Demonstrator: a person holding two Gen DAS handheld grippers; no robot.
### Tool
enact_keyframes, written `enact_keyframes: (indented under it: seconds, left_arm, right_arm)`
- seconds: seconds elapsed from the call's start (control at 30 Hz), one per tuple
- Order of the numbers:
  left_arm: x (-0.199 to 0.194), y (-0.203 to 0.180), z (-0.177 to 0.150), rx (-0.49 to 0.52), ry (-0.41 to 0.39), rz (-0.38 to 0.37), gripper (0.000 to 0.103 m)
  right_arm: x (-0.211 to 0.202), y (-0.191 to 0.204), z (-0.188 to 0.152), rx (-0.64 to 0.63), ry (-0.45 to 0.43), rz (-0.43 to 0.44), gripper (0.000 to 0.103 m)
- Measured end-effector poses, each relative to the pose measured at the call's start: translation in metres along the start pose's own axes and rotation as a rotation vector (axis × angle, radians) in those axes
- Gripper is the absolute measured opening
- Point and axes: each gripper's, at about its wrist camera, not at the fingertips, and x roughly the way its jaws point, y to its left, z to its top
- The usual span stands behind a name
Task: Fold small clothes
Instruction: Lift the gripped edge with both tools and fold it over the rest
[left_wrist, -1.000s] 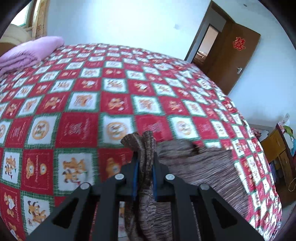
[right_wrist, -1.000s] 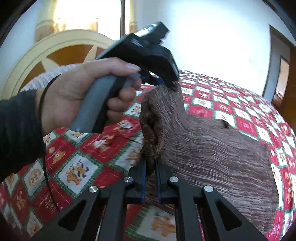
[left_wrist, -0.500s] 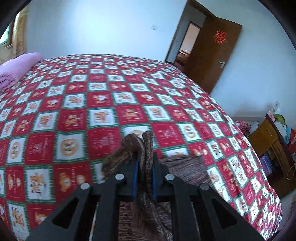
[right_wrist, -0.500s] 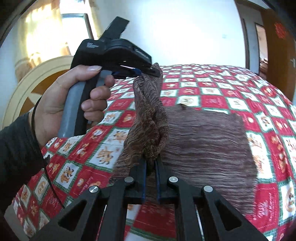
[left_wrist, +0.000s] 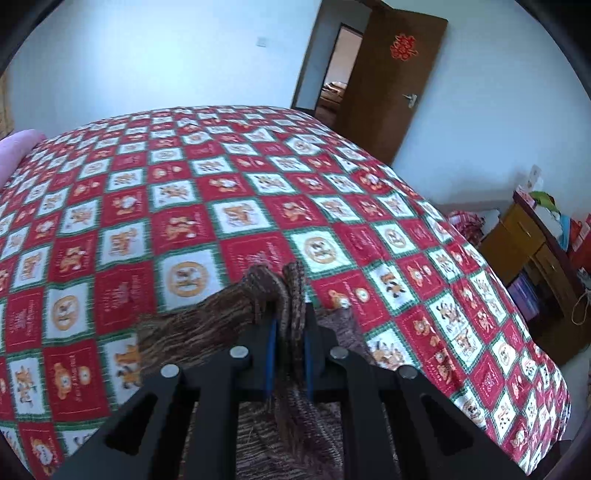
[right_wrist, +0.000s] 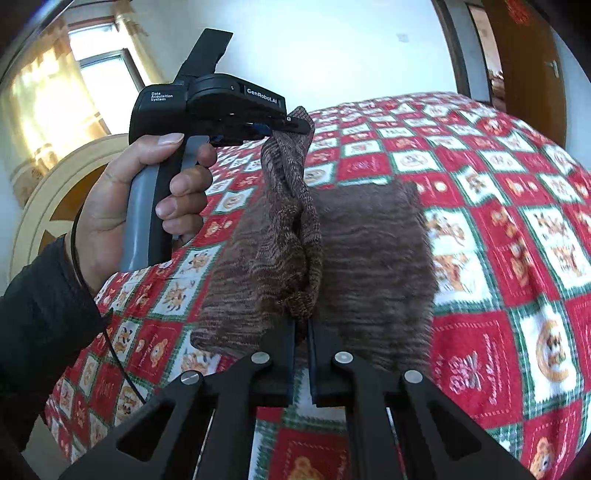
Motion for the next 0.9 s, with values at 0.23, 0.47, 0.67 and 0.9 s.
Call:
enact_keyframes:
  seconds: [0.23,0.47,0.67,0.9]
  left_arm:
    - [0.038,-0.038,-0.012,0.066,0.049,-0.008,0.012]
    - [0.074,-0.057,-0.023,0.074,0.101,-0.008,0.012]
    - [0.069,-0.062,-0.03,0.07,0.089,0.013,0.036]
    - [-0.008,-0.026,-0.08,0.22,-0.057,0.184,0.085]
  right_arm:
    - [0.006,-0.037,-0.018,0.113,0.047,-0.013,0.004]
    - [0.008,-0.067,-0.029,0.219,0.072,-0.007,0.004]
    - [0.005,-0.074,-0.033,0.241,0.062,-0.005,0.004]
    - [-0.01,-0.078,-0.032,0.234,0.029,-0.071,0.029]
